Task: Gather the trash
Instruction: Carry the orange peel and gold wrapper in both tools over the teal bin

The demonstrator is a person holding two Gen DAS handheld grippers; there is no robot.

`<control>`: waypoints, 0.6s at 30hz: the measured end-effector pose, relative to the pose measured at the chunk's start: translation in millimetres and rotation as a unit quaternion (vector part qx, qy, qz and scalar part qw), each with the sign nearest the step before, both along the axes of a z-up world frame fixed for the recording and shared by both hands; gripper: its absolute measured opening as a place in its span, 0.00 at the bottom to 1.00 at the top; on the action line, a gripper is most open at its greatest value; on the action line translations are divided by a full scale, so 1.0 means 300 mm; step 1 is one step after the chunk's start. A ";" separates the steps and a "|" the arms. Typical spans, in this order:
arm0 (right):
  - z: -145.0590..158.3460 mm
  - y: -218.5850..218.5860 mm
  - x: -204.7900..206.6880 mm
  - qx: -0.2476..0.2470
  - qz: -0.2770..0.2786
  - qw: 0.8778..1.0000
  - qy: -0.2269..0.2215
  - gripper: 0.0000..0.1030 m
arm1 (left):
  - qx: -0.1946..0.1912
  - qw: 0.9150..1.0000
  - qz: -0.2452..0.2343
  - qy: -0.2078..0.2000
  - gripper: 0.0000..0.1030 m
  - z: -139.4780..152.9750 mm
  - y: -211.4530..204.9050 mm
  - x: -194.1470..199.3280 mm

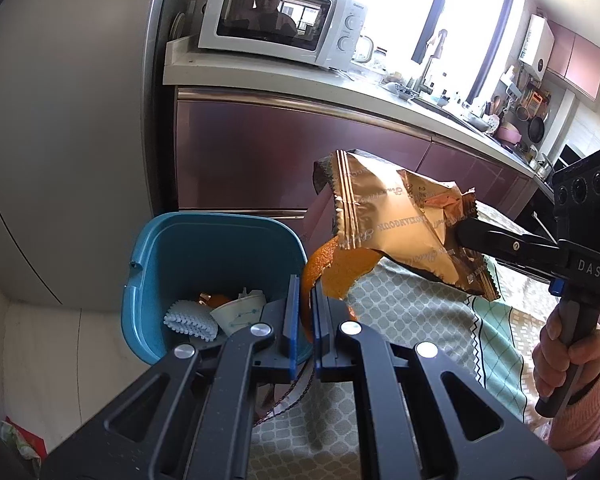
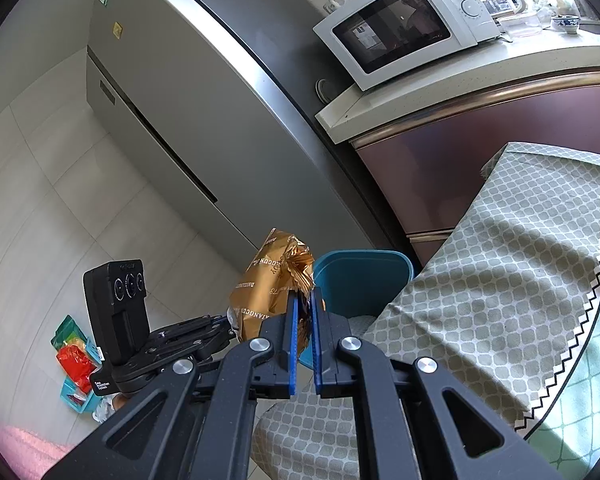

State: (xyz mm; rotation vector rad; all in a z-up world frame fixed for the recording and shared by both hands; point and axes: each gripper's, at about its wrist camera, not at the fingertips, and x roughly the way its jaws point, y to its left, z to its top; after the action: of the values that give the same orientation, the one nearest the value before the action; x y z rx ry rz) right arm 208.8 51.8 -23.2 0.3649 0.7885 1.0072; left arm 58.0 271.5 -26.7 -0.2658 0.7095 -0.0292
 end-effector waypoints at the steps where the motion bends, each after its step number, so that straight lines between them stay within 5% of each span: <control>1: 0.000 0.005 0.002 -0.001 0.001 1.000 0.000 0.05 | 0.000 1.000 0.001 0.001 0.05 0.003 -0.001 -0.002; 18: -0.033 0.097 0.035 -0.016 0.012 1.000 0.015 0.05 | -0.004 0.999 0.029 0.021 0.05 -0.046 0.055 0.009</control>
State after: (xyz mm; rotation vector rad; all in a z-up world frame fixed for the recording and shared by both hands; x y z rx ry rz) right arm 219.3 81.1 -33.1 0.3452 0.8367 1.0123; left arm 60.8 287.9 -40.6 -0.2951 0.7423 0.0297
